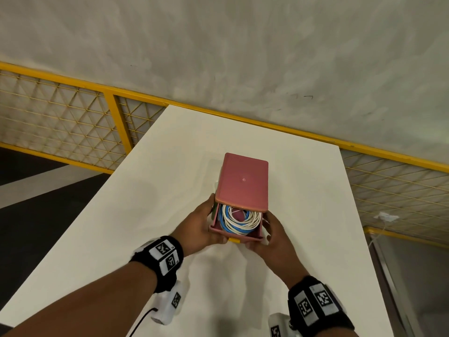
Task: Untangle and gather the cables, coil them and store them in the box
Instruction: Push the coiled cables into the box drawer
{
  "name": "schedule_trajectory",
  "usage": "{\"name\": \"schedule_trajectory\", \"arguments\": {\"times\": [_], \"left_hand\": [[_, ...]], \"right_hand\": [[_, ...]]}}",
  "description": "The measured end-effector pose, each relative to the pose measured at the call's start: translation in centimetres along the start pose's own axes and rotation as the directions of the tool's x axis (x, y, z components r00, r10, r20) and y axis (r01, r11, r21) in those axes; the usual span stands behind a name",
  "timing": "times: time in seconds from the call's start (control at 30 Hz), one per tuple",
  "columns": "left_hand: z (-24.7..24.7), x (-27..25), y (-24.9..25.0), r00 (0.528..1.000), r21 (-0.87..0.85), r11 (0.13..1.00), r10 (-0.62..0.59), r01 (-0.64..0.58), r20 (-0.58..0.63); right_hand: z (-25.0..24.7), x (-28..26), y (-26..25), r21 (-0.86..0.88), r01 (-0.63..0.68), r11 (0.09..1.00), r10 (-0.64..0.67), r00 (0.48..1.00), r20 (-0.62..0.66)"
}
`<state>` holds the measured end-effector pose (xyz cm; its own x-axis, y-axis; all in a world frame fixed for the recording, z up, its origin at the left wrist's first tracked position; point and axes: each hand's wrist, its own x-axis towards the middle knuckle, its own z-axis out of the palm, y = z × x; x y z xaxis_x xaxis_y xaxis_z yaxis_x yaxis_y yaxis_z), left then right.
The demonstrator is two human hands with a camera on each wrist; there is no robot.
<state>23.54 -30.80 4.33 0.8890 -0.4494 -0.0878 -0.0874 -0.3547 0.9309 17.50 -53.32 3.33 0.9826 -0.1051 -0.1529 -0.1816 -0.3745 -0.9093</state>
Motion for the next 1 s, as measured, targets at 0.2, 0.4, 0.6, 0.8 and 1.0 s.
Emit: {"name": "schedule_trajectory", "arguments": {"times": [0.2, 0.4, 0.6, 0.8, 1.0], "left_hand": [[0.8, 0.5, -0.1, 0.979, 0.030, 0.998, -0.042, 0.049, -0.201], [1.9, 1.5, -0.2, 0.919, 0.020, 0.992, -0.109, 0.126, -0.378], [1.9, 2.2, -0.6, 0.907, 0.071, 0.987, -0.103, 0.145, -0.409], [2.3, 1.8, -0.6, 0.941, -0.172, 0.974, -0.193, 0.149, -0.278], [4.0, 4.2, 0.8, 0.862, -0.373, 0.904, -0.351, 0.210, -0.365]], "right_hand": [[0.6, 1.3, 0.3, -0.005, 0.013, 1.000, -0.013, 0.991, -0.135], [1.7, 2.2, 0.1, -0.054, -0.007, 0.999, -0.010, 0.951, -0.311], [1.6, 2.6, -0.3, -0.084, 0.009, 0.996, -0.037, 0.944, -0.329], [2.2, 1.4, -1.0, 0.202, -0.056, 0.978, 0.097, 0.976, -0.197], [3.3, 2.2, -3.5, 0.278, -0.103, 0.955, 0.190, 0.932, -0.309]]}}
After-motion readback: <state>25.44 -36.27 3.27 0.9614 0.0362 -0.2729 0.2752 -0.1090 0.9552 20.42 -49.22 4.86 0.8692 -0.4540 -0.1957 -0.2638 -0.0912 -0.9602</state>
